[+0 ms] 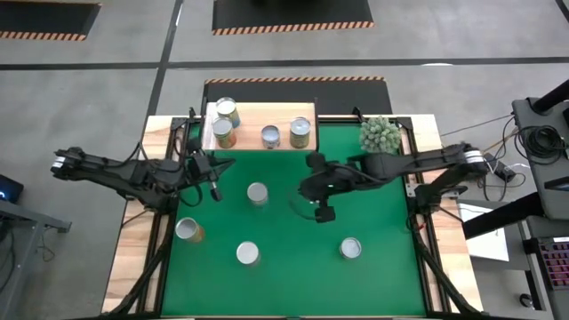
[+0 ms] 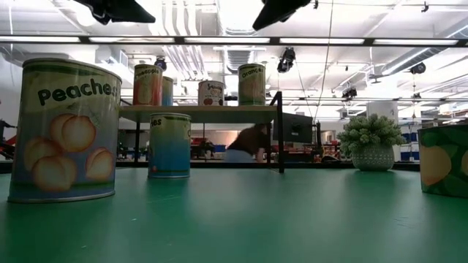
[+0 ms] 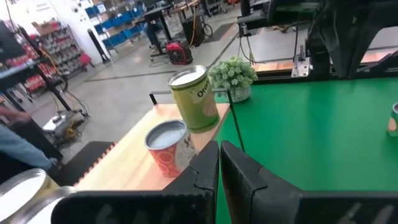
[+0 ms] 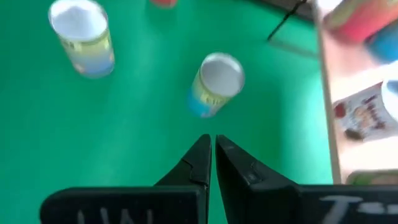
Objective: Pick and place cans onto a shelf
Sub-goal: Put the canned cherries on the shelf
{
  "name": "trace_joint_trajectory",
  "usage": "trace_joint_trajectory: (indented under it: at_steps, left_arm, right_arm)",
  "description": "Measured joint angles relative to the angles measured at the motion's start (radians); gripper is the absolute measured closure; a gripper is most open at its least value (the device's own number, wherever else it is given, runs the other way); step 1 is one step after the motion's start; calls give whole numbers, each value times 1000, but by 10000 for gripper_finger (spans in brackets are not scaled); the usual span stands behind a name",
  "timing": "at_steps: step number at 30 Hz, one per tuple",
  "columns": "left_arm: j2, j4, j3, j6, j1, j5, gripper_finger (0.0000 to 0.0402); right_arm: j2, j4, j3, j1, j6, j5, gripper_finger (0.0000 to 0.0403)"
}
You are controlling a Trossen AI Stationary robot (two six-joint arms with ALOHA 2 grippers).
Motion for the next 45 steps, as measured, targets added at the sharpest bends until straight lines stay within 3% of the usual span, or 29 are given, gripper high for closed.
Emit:
trace_joint_trajectory:
  at_steps: [5,11,16,20,25,32,38,45]
  left_arm:
    - [34,-5,5,-128,0,44,402]
    - [145,-17,8,-338,-2,339,402]
    - [276,-78,11,-594,4,346,402]
    - [370,-253,84,-720,5,394,402]
    - [496,-436,219,-736,4,395,402]
    - [622,-520,325,-688,15,395,397]
    - [661,-540,341,-673,20,365,323]
    - [696,-536,340,-689,23,227,163]
  right_arm:
    - [-161,288,-238,0,-90,1,390]
    - [-326,512,-421,0,-201,2,390]
    - [-431,557,-485,-1,-247,2,390]
    - [-490,558,-526,-1,-249,2,390]
    - [-519,557,-568,-1,-267,0,390]
    - [-530,554,-574,-1,-299,0,390]
    - [-530,545,-575,-1,-298,0,390]
    - [-537,518,-576,-1,-297,1,390]
